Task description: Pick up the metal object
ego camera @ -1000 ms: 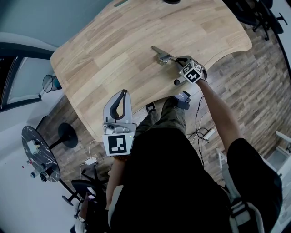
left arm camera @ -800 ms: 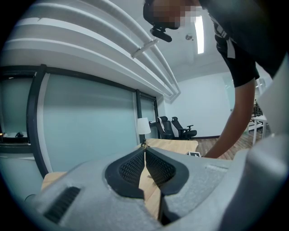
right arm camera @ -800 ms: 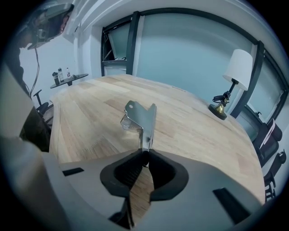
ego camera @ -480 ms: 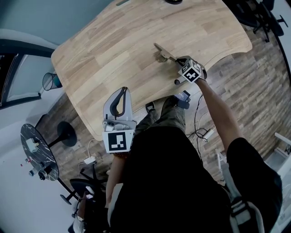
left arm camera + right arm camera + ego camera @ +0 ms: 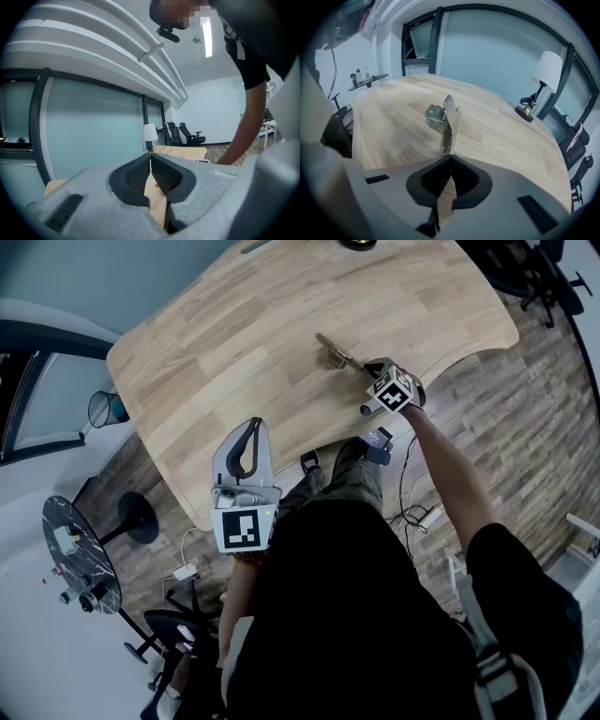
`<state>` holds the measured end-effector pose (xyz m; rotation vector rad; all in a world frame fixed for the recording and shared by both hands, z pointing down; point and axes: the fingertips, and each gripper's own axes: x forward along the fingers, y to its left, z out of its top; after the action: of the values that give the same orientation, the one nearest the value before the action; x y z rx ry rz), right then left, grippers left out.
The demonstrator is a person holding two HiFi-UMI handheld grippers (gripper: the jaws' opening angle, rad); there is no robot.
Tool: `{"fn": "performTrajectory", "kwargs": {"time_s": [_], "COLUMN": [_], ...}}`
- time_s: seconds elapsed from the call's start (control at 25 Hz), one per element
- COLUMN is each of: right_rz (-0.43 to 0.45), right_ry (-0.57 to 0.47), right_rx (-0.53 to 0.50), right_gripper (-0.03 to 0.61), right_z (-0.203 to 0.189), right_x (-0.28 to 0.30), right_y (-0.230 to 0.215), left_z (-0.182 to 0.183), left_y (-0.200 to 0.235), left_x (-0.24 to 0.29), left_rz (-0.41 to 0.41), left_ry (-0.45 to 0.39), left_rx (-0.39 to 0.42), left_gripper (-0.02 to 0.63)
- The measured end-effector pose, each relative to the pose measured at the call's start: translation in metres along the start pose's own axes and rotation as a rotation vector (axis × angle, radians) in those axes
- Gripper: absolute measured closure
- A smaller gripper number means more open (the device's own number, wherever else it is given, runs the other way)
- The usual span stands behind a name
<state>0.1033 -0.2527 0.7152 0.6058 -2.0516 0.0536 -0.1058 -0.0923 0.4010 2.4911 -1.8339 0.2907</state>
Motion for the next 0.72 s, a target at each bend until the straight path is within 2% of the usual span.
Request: {"fn": "performTrajectory", "kwargs": {"time_s": [0.36,0.72], "right_rz": [0.023,0.007], "right_ry": [-0.002,-0.033], "right_rx": [0.023,0.045], "right_gripper": [0.577,0.577], "right_z": [0.003,0.016], "right_x": [-0.004,-0.01], "right_y": [0.006,0.004], "left_z": [0.001,0.001], "left_y": [0.004,0.009], "left_x": [-0.001,0.0], "left_rz": [-0.002,-0.001], "left_ry": [-0.008,-0.02], "left_rx": [0.001,-0.007], "left_gripper": [0.591,0.591]}}
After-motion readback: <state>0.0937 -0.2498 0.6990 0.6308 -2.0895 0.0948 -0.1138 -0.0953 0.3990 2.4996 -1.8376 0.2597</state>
